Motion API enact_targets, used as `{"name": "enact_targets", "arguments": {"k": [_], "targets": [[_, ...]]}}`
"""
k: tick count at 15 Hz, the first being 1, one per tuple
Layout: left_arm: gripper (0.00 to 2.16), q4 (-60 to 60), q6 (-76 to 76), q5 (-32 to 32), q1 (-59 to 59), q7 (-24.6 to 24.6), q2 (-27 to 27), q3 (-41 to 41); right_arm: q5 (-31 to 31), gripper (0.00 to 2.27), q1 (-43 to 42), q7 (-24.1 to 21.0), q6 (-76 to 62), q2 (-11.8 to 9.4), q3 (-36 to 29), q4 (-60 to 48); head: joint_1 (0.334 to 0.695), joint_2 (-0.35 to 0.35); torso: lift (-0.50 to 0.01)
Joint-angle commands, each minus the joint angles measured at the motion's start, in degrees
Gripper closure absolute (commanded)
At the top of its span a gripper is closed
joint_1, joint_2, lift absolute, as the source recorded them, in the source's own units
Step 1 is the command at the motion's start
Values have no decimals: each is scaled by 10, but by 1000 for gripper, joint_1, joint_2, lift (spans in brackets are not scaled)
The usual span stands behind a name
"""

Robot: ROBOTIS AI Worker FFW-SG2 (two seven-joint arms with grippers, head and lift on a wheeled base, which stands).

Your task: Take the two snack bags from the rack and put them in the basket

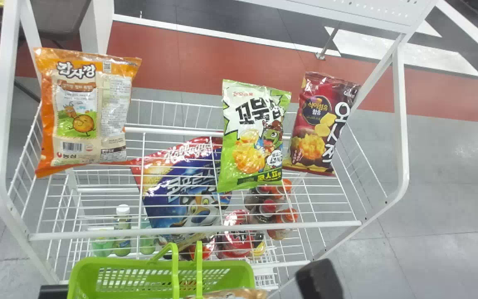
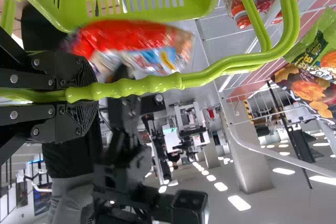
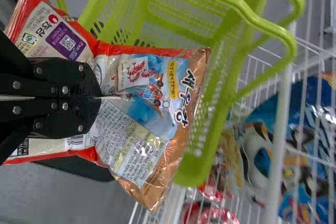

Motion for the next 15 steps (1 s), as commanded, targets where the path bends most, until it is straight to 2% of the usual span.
{"name": "enact_targets", "arguments": {"k": [1,3,7,8,10,12,15], "targets": [[1534,0,2,0,0,0,-1,-1,24,2256,-22,-6,-36,11,57,30,695,-350,-10],[1534,-4,4,0,4,-1,-1,-3,26,2256,-58,-9,-59,29,88,81,695,-350,-10],[1534,-7,4,0,10,-2,-1,0,43,2219,-111,-17,-89,38,125,178,695,-350,-10],[1534,-7,4,-1,10,-1,-1,-2,43,1747,-119,-17,-89,40,125,191,695,-350,-10],[1531,-7,4,-2,7,2,-1,-6,41,39,-119,-12,-89,39,118,190,695,-350,-10],[1534,-8,5,-2,7,2,-1,-6,39,-2,-110,4,-87,36,104,167,695,-350,-10],[1534,-10,9,-2,9,0,-1,-5,25,60,-102,22,-76,36,70,127,695,-350,-10]]}}
